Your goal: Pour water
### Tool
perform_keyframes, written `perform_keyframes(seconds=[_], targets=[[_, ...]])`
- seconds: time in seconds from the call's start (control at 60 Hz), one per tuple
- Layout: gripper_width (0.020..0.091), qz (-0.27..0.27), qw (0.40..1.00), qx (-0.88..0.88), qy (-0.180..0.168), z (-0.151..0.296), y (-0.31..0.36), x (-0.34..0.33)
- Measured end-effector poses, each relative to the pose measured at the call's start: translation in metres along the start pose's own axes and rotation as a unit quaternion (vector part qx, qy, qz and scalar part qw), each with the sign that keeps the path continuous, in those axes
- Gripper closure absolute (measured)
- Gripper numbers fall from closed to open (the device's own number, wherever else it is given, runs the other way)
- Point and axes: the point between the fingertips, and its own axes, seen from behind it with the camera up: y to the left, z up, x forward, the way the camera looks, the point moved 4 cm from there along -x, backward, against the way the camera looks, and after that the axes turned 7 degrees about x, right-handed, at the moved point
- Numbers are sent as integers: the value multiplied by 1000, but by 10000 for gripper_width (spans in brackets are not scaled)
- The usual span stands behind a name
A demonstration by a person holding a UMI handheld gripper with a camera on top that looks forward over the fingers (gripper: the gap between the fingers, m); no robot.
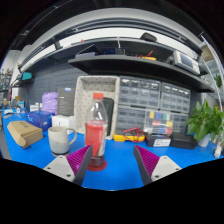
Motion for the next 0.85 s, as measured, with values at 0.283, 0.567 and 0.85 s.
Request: perform_keyframes(seconds=[0.283, 0.567, 0.85], targets=[[265, -71, 997, 21, -4, 21, -70, -25], [263, -91, 995, 41, -8, 28, -99, -40], [259, -86, 995, 44, -15, 32, -98, -53]])
